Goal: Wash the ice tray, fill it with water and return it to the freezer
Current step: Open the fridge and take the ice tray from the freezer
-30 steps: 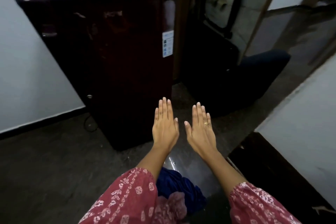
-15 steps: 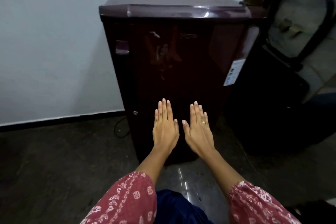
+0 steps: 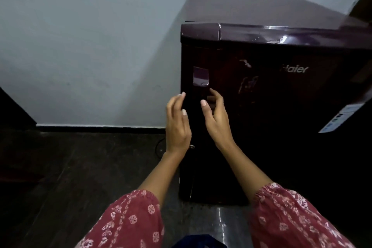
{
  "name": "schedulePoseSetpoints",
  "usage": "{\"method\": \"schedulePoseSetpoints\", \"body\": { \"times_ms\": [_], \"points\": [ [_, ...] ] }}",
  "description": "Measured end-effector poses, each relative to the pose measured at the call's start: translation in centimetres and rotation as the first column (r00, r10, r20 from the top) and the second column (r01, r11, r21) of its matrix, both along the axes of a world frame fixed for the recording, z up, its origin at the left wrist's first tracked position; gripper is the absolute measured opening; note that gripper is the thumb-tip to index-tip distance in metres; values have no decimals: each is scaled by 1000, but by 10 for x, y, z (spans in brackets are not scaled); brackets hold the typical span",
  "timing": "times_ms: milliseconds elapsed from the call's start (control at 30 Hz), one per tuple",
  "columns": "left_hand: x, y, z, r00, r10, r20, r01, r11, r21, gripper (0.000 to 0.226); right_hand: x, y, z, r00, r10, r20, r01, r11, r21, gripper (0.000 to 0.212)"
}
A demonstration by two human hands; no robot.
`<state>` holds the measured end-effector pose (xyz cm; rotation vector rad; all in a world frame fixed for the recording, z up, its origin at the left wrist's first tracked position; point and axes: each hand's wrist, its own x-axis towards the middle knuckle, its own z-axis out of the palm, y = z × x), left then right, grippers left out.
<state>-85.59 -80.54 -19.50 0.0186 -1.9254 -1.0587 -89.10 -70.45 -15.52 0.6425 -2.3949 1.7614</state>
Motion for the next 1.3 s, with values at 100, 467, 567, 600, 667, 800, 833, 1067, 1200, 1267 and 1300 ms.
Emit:
{"method": "schedulePoseSetpoints", "body": {
  "times_ms": [100,467,567,600,667,800,833,1067,1200,1267,1300],
  "points": [
    [-16,-20,11,992,-41,123,34,998,56,50,-2,-14,7,999,39,37,-37,998,-49,53],
    [-53,-28,30,909,-289,301,219,944,246,72,-2,-19,14,993,68,94,-67,998,-18,34],
    [-52,-24,30,911,-287,297,205,939,278,73,-1,-20,15,986,87,145,-82,996,-36,33],
    [-51,-23,31,910,-285,302,195,936,294,73,-1,-20,15,983,93,159,-88,995,-37,33],
    [-49,-22,33,909,-283,306,183,931,316,72,0,-20,17,977,97,189,-92,995,-39,35],
    [-42,-20,39,917,-288,277,203,933,297,73,8,-15,23,969,132,208,-128,991,-33,36],
    [-38,-18,40,920,-290,265,210,932,294,73,12,-12,25,967,143,211,-139,990,-34,36],
    [14,17,30,957,-254,143,196,924,329,71,64,25,24,973,157,169,-166,985,41,51],
    [53,39,26,959,-134,250,65,962,266,74,101,55,22,985,138,100,-152,978,143,66],
    [73,51,24,951,-108,289,41,972,231,76,122,72,19,989,104,102,-120,980,158,70],
    [83,59,24,950,-107,293,39,973,229,77,133,80,16,991,82,107,-98,982,163,70]
  ]
}}
